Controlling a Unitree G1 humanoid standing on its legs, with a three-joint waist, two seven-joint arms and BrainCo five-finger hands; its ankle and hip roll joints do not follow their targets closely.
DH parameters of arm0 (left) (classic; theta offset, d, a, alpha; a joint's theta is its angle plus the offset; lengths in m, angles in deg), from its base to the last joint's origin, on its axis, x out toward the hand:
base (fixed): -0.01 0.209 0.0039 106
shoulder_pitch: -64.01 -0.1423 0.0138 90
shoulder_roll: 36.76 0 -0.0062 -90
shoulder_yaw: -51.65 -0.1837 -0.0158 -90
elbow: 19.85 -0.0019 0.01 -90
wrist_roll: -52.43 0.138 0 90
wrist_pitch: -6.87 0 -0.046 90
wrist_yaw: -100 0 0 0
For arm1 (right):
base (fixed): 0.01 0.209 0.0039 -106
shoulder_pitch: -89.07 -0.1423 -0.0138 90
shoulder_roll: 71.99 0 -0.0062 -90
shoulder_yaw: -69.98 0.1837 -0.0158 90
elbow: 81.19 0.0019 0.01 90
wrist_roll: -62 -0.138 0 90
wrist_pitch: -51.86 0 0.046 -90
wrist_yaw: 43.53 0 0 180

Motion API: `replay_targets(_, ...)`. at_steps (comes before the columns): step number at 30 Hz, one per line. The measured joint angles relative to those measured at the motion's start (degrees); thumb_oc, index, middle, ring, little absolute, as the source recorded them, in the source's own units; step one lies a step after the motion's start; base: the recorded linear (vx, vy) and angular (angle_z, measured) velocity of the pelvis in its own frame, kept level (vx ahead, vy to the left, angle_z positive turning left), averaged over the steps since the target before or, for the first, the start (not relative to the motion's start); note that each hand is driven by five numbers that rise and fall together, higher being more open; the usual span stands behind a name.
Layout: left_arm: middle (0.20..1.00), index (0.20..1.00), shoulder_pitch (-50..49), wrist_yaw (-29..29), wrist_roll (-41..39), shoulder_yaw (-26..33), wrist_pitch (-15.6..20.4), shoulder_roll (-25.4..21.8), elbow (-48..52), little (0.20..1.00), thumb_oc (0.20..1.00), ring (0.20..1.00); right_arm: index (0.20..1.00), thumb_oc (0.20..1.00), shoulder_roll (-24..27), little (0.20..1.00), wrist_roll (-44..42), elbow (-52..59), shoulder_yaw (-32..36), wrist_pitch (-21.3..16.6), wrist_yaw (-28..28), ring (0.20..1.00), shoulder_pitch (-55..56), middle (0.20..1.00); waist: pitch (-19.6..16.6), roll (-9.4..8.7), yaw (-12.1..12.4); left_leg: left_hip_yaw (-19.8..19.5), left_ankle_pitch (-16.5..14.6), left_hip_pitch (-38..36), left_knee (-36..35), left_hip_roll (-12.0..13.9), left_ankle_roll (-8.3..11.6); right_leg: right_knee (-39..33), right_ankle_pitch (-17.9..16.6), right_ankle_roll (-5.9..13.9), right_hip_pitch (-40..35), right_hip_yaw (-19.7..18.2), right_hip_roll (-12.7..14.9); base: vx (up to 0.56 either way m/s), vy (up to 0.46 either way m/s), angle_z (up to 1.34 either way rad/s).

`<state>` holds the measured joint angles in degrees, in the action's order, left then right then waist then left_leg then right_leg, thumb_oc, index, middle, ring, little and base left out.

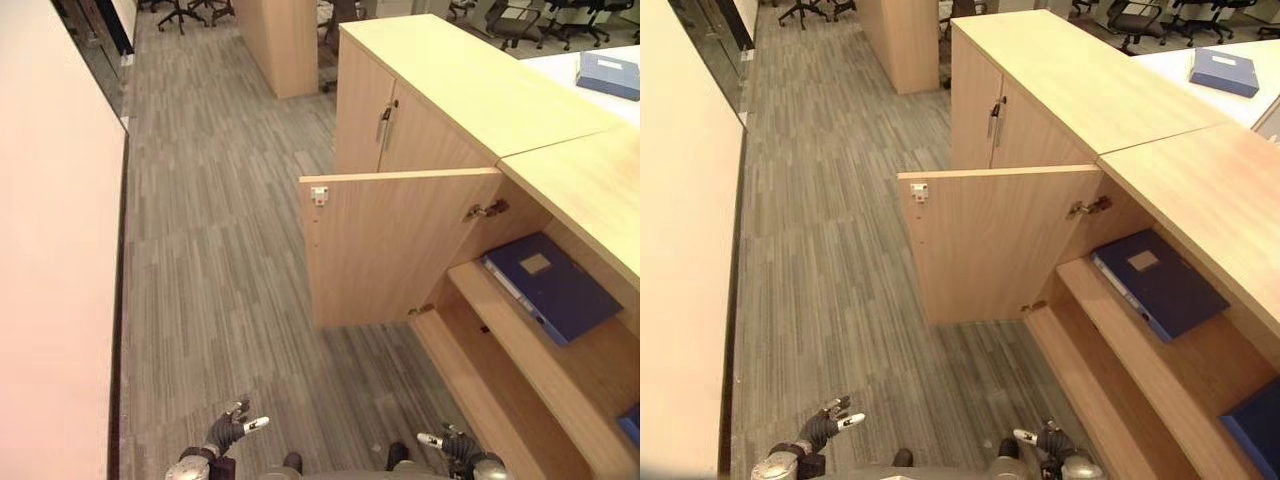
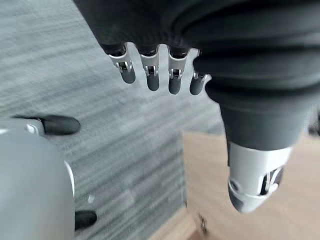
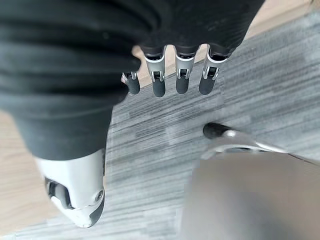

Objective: Put the empty folder in the office cabinet

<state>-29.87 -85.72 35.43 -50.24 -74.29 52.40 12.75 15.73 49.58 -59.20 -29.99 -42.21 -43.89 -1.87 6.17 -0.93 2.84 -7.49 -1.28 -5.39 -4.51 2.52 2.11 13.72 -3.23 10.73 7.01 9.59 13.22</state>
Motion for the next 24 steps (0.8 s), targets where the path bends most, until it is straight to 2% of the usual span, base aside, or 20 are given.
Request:
replay_targets(1,1.000,1.000,-0.2,1.2,0.0,0.8,-0.1,-0.6,-1.1,1.000,1.000,1.000,1.000,1.000,-0.9,1.000,0.0,0.0,0.0,-0.1,0.4,1.000,0.0,1.000,-0.6,-2.11,0.3,0.1,0.0,0.1,-0.3,-0.7,0.01,-0.9,0.0,-0.01,0.2,0.1,1.0,0.15,-0.206,0.21)
replay_targets(3,1.000,1.000,0.1,2.0,0.0,0.7,0.1,-0.9,-3.3,1.000,1.000,1.000,1.000,1.000,-1.2,1.000,-0.1,0.0,-0.1,-0.1,0.6,1.000,-0.4,1.000,-1.2,-2.68,0.4,-0.3,0.3,-0.3,-0.6,-0.4,0.40,-5.3,1.8,-0.78,-0.7,0.1,1.1,0.21,-0.247,-0.03)
replay_targets(5,1.000,1.000,3.6,3.1,0.4,0.8,-0.2,0.8,-9.4,1.000,1.000,1.000,1.000,1.000,-1.2,1.000,-0.2,0.1,-0.6,-0.2,0.7,1.000,-2.6,1.000,0.0,0.22,-1.1,-0.3,0.3,0.8,-0.6,2.2,1.56,-14.7,0.5,-0.17,-0.9,-0.9,-0.2,0.17,-0.185,-0.03)
replay_targets(6,1.000,1.000,4.4,3.3,0.7,0.9,-0.1,0.6,-9.6,1.000,1.000,1.000,1.000,1.000,-1.3,1.000,-0.1,0.4,-1.2,-0.2,0.7,1.000,-2.4,1.000,0.6,0.86,-2.3,-1.1,0.3,0.5,-0.6,3.7,3.35,-19.2,-2.1,1.17,-2.1,-0.9,0.2,0.19,-0.272,0.32)
replay_targets(7,1.000,1.000,4.6,3.4,0.9,1.3,0.0,1.0,-9.3,1.000,1.000,1.000,1.000,1.000,-1.2,1.000,-0.6,0.3,-0.8,-0.2,0.6,1.000,-1.3,1.000,0.6,0.68,-2.4,-1.3,-0.3,-1.1,-0.7,4.0,4.42,-19.2,-5.9,0.46,-3.6,-0.7,0.4,0.13,-0.201,0.24)
replay_targets(8,1.000,1.000,3.9,3.5,1.7,2.1,0.1,3.5,-9.3,1.000,1.000,1.000,1.000,1.000,1.1,1.000,-0.4,-0.2,-1.1,-0.1,0.7,1.000,-1.1,1.000,0.2,3.71,-2.4,-0.5,-1.0,-2.7,-0.6,6.6,4.15,-19.2,-5.3,-1.33,-4.9,-0.4,-1.9,0.15,-0.290,0.00)
replay_targets(9,1.000,1.000,3.1,3.5,2.1,2.7,0.2,6.2,-9.5,1.000,1.000,1.000,1.000,1.000,3.7,1.000,-0.4,0.3,-1.1,0.0,0.7,1.000,-0.7,1.000,-1.0,5.72,-2.4,0.5,-0.4,-3.0,0.5,8.0,5.05,-19.2,-4.7,-2.46,-5.6,-0.4,-3.7,0.10,-0.218,-0.17)
replay_targets(10,1.000,1.000,2.7,3.4,2.2,3.0,0.3,8.8,-9.3,1.000,1.000,1.000,1.000,1.000,6.3,1.000,-0.4,0.0,-1.0,-0.2,1.0,1.000,0.0,1.000,-1.7,6.32,-2.4,0.8,3.6,-1.6,4.2,8.4,5.75,-19.2,-3.2,-4.27,-6.7,0.3,-4.7,0.15,-0.425,-0.07)
replay_targets(12,1.000,1.000,2.7,3.4,1.9,3.1,0.3,8.5,-10.3,1.000,1.000,1.000,1.000,1.000,6.2,1.000,0.0,-0.2,-1.0,-0.2,0.8,1.000,1.2,1.000,-2.0,6.15,-2.5,0.5,8.2,0.4,8.5,10.6,9.71,-19.2,-1.1,-7.15,-7.0,0.8,-7.7,0.10,-0.413,-0.07)
replay_targets(13,1.000,1.000,2.3,3.4,1.5,3.0,0.1,8.1,-10.5,1.000,1.000,1.000,1.000,1.000,6.2,1.000,0.0,-0.2,-0.7,-0.2,0.6,1.000,1.4,1.000,-2.1,5.48,-2.2,0.4,9.0,2.8,12.6,10.7,10.44,-19.2,-0.7,-7.73,-7.0,0.7,-8.2,0.04,-0.234,-0.03)
replay_targets(14,1.000,1.000,2.0,3.1,0.4,3.0,0.0,7.1,-9.3,1.000,1.000,1.000,1.000,1.000,6.4,1.000,0.0,-1.8,-0.4,0.0,0.7,1.000,1.7,1.000,-1.2,3.46,-2.2,-2.0,12.9,6.7,19.3,10.6,14.45,-18.9,0.0,-10.36,-8.2,0.7,-8.9,0.04,-0.170,0.07)
replay_targets(15,1.000,1.000,2.0,2.9,-0.5,3.0,0.0,7.0,-8.8,1.000,1.000,1.000,1.000,1.000,7.0,1.000,0.0,-2.4,-0.3,0.5,0.8,1.000,2.4,1.000,-1.1,3.34,-2.0,-3.4,14.0,8.1,21.6,10.6,14.53,-18.8,0.5,-11.87,-9.1,1.0,-9.6,0.06,-0.160,0.23)
replay_targets(16,1.000,1.000,2.0,2.7,-0.6,3.0,-0.1,7.2,-7.9,1.000,1.000,1.000,1.000,1.000,8.0,1.000,0.0,-2.3,0.6,0.5,0.9,1.000,2.8,1.000,-1.0,3.44,-2.3,-4.4,16.7,9.6,24.1,10.6,14.40,-18.8,0.9,-13.36,-9.5,1.7,-10.4,0.06,-0.129,0.27)
replay_targets(17,1.000,1.000,2.2,2.6,-0.6,3.0,-0.1,7.1,-6.9,1.000,1.000,1.000,1.000,1.000,8.4,1.000,0.0,-2.4,1.4,0.5,1.0,1.000,2.7,1.000,-0.4,2.70,-2.4,-5.2,18.6,11.2,26.7,9.9,12.87,-18.9,1.2,-13.68,-9.9,2.1,-10.3,0.07,-0.047,0.24)
replay_targets(18,1.000,1.000,2.7,2.6,-0.7,3.0,-0.1,7.1,-6.6,1.000,1.000,1.000,1.000,1.000,8.8,1.000,0.0,-2.5,1.6,0.6,1.2,1.000,2.3,1.000,0.3,2.26,-2.4,-4.6,17.5,12.2,29.3,9.1,13.93,-18.9,1.3,-13.82,-10.6,2.2,-10.3,0.13,-0.024,0.11)
replay_targets(19,1.000,1.000,2.8,2.4,-0.7,2.9,-0.2,7.1,-6.7,1.000,1.000,1.000,1.000,1.000,9.2,1.000,-0.2,-2.7,1.6,0.5,1.5,1.000,1.9,1.000,0.7,1.44,-2.7,-1.2,14.7,11.3,25.8,8.8,14.09,-19.2,1.7,-13.85,-11.3,2.5,-10.4,0.14,-0.014,0.06)
replay_targets(21,1.000,1.000,3.5,2.3,-0.6,2.9,-0.2,7.2,-6.7,1.000,1.000,1.000,1.000,1.000,9.4,1.000,-0.3,-2.9,1.6,0.5,1.6,1.000,1.3,1.000,0.8,1.29,-2.8,1.0,11.3,10.4,16.1,8.5,13.29,-19.2,2.6,-14.02,-11.5,3.1,-11.3,0.09,-0.011,0.13)
replay_targets(23,1.000,1.000,4.3,2.3,-0.6,2.9,-0.2,7.0,-6.6,1.000,1.000,1.000,1.000,1.000,9.2,1.000,-0.6,-3.9,1.6,0.5,1.6,1.000,-0.2,1.000,1.5,1.26,-2.6,0.8,10.9,9.3,5.7,7.2,13.19,-19.1,2.8,-13.87,-11.5,3.2,-12.1,0.08,-0.001,0.02)
replay_targets(24,1.000,1.000,4.4,2.3,-0.6,2.9,-0.2,7.0,-6.6,1.000,1.000,1.000,1.000,1.000,9.2,1.000,-0.6,-4.0,1.6,0.5,1.6,1.000,-0.7,1.000,1.9,1.31,-2.5,0.8,11.1,9.1,4.4,6.8,12.98,-18.9,2.8,-13.85,-11.7,3.3,-12.4,0.10,0.008,-0.21)
